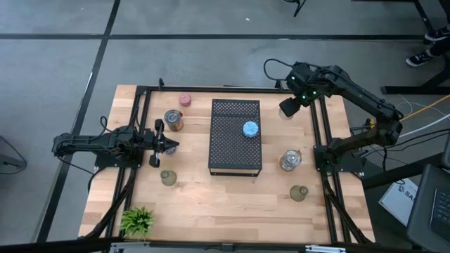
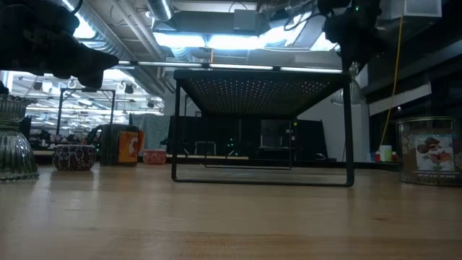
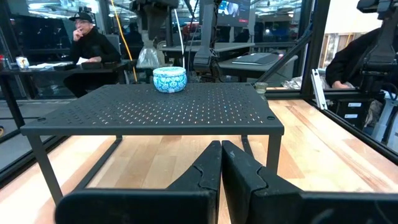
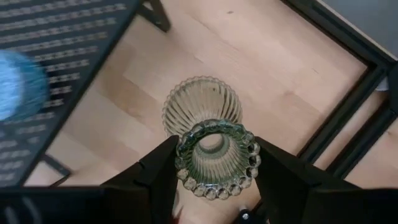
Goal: Pick & Place candle stick holders
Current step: Put the top glass candle holder on the shelf
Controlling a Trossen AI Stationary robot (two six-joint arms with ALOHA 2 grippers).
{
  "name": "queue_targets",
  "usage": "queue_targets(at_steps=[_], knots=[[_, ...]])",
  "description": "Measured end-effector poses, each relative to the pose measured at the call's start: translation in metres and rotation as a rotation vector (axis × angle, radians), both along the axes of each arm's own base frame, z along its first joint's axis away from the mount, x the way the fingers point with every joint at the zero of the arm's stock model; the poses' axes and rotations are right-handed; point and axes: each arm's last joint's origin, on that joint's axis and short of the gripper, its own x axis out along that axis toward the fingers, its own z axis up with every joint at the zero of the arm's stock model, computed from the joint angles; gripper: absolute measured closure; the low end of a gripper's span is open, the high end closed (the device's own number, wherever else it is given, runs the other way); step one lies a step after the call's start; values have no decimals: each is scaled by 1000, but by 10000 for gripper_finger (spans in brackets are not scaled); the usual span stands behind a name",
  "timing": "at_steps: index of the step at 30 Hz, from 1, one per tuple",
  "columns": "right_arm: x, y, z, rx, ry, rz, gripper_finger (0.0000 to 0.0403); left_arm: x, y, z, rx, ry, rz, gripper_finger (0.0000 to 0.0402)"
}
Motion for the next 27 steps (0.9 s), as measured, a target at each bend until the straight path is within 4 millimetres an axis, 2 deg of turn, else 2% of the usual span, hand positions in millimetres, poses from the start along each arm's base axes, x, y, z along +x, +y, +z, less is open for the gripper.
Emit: queue_targets(at_steps=[9,27], knots=[[7,18,13,27,-38,94,215,0,0,0,0,0,0,395],[29,80,13,67,-48,422,215,0,0,0,0,0,0,395]])
